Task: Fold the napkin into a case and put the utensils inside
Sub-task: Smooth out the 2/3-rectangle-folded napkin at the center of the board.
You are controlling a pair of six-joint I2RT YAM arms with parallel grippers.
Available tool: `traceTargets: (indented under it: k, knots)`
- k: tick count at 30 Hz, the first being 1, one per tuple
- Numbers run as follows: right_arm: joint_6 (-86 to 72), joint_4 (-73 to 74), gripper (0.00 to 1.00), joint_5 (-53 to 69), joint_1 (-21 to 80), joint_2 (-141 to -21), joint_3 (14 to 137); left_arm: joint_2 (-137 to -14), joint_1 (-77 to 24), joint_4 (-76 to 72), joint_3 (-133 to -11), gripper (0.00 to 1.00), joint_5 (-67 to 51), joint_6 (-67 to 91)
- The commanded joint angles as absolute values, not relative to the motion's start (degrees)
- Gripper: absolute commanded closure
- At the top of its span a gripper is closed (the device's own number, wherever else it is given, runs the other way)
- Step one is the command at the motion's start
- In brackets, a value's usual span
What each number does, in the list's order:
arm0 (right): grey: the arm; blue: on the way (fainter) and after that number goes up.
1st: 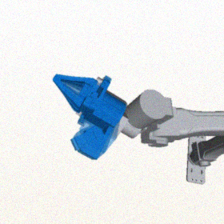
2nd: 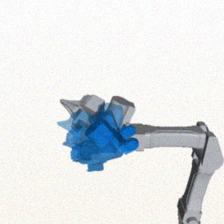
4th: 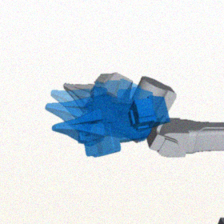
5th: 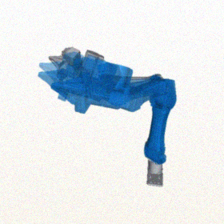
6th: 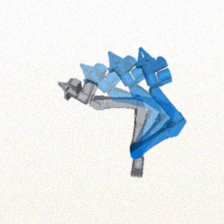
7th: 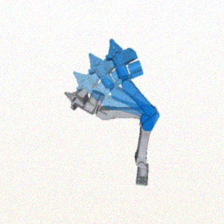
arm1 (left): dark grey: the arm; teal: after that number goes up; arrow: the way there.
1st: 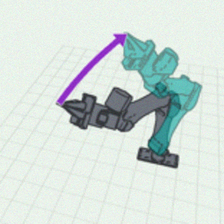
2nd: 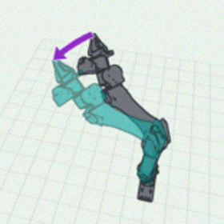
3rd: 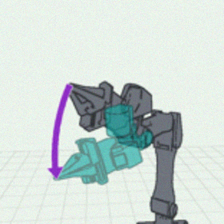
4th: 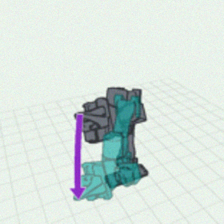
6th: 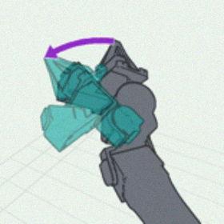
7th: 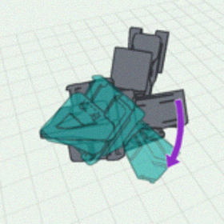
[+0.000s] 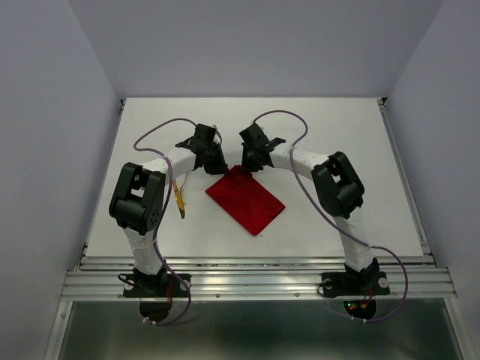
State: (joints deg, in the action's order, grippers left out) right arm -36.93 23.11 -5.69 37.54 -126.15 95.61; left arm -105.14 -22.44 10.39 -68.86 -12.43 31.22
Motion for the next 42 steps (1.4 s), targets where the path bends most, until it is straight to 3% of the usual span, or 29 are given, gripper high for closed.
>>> traceTargets:
  k: [1, 8, 20, 42]
  knots:
    - [-36.83, 23.12, 0.82, -7.12, 37.79, -125.51, 95.80, -103.27, -22.76, 9.14, -71.63, 0.78, -13.97, 32.34]
    - [-36.74, 23.29, 0.82, -6.77, 37.79, -125.77, 96.50, -105.55, -23.03, 6.60, -72.42, 0.92, -16.52, 33.22]
    - [-36.83, 23.47, 0.82, -6.86, 37.79, -125.60, 96.42, -113.02, -23.03, 5.45, -75.67, 1.00, -15.91, 32.44]
    - [-36.56, 23.47, 0.82, -5.10, 39.90, -122.08, 95.72, -111.10, -22.94, 9.49, -74.71, 1.00, -12.66, 28.92]
